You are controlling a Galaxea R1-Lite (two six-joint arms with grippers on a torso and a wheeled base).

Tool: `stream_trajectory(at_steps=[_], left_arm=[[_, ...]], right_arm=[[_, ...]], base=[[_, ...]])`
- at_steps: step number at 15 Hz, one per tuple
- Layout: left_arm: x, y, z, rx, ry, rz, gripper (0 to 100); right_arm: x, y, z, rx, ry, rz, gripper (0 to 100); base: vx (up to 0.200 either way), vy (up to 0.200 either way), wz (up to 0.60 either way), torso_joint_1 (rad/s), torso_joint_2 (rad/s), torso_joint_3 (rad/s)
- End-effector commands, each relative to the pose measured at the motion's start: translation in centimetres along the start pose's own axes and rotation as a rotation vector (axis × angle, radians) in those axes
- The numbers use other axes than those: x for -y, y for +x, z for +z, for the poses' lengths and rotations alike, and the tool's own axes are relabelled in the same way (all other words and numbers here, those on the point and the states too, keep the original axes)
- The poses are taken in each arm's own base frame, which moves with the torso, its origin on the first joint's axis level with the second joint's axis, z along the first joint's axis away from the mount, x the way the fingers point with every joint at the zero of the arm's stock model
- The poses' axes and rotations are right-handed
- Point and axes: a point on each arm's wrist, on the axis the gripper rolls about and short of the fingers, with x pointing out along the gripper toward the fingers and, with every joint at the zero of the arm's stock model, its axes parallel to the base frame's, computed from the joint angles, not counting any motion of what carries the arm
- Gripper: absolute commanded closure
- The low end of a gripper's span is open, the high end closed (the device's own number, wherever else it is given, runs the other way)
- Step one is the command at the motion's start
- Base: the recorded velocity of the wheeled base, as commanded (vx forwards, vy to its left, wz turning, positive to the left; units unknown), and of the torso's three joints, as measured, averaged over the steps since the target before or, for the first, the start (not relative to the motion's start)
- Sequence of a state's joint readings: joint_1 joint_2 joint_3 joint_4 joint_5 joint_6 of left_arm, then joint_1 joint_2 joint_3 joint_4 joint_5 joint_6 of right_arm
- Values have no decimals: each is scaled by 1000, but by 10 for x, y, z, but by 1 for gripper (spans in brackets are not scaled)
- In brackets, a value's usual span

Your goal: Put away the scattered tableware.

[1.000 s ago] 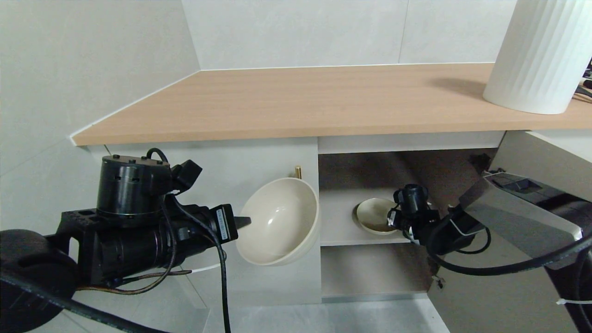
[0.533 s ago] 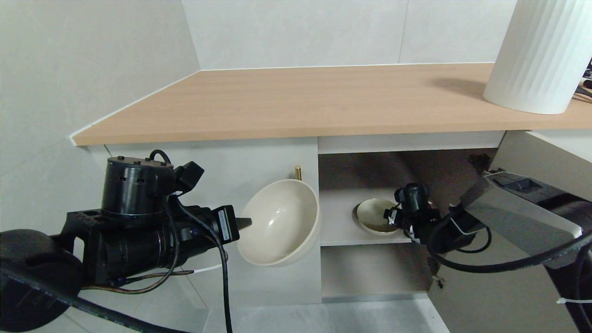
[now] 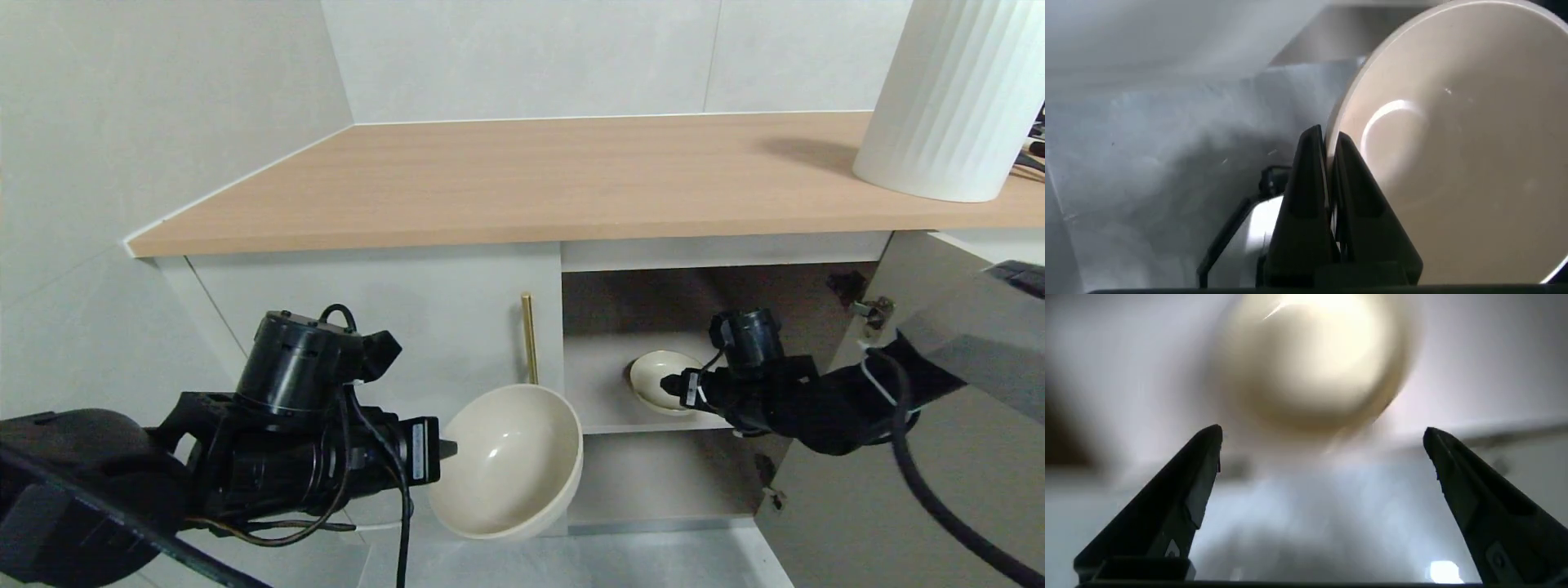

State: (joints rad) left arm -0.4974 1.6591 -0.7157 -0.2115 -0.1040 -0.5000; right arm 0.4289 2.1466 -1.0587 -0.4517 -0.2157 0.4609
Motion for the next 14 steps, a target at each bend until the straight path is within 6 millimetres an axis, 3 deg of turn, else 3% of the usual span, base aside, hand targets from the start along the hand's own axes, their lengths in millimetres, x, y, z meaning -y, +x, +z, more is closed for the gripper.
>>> stream_trajectory(at_steps=[1,3,7,12,14], left_arm=[[5,19,-13,-78,26,16,100],[6,30,-25,-132,55,79,100],[12,36,-46,-259,150,137,100],[27,33,-55,-238,209,143,100],[34,25,-54,-214,220,117,100]], right_arm=[[-31,-91,7,-51,-63,231,0],[-45,-125,-3,-95,-129,325,0],[-62,-166,-34,-192,-291,399,0],[-70,-164,-69,-288,-426,405,0],[-74,-149,-83,-311,-452,343,0]], base=[[0,0,0,0,0,0],[0,0,0,0,0,0],[0,0,0,0,0,0],[0,0,0,0,0,0],[0,0,0,0,0,0]])
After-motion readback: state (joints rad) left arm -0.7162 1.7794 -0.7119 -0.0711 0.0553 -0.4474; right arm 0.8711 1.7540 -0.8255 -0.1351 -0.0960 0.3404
